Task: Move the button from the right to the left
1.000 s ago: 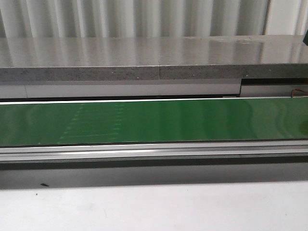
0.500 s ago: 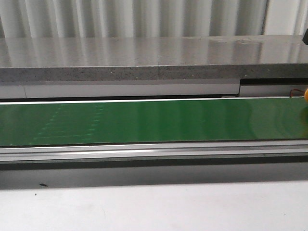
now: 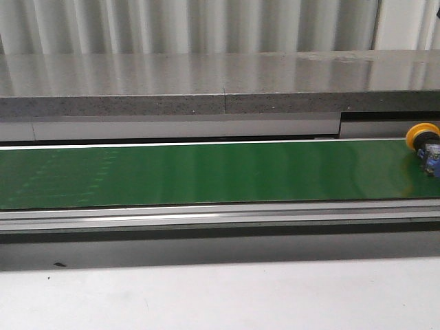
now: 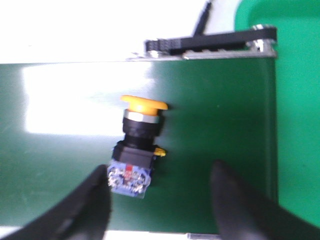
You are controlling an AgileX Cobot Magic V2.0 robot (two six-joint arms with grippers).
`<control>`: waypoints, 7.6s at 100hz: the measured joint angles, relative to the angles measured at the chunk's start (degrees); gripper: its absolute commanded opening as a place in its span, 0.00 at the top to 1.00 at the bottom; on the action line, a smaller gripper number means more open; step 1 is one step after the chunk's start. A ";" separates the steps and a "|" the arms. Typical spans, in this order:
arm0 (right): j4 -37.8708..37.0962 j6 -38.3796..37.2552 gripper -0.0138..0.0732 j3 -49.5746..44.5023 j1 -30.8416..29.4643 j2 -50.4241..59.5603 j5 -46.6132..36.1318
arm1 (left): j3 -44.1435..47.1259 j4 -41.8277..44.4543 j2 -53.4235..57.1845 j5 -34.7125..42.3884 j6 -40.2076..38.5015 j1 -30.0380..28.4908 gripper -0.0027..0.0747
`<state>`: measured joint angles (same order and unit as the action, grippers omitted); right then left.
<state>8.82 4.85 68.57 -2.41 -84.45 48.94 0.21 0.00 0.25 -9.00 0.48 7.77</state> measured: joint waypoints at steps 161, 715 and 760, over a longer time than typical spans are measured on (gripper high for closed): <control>-0.21 5.88 0.92 -48.02 5.15 74.39 -18.06 | -0.84 0.00 0.00 1.98 0.00 0.00 0.99; -0.21 5.88 0.92 -48.02 5.19 74.39 -18.06 | -87.94 7.99 -117.73 -52.01 17.76 -27.40 0.33; -0.21 5.88 0.92 -48.02 5.19 74.39 -18.06 | -87.94 6.44 -111.02 -45.24 10.84 -27.08 0.86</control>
<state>8.61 10.73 20.55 2.77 -10.06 30.88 -87.73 6.44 -110.77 -54.23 11.31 -19.31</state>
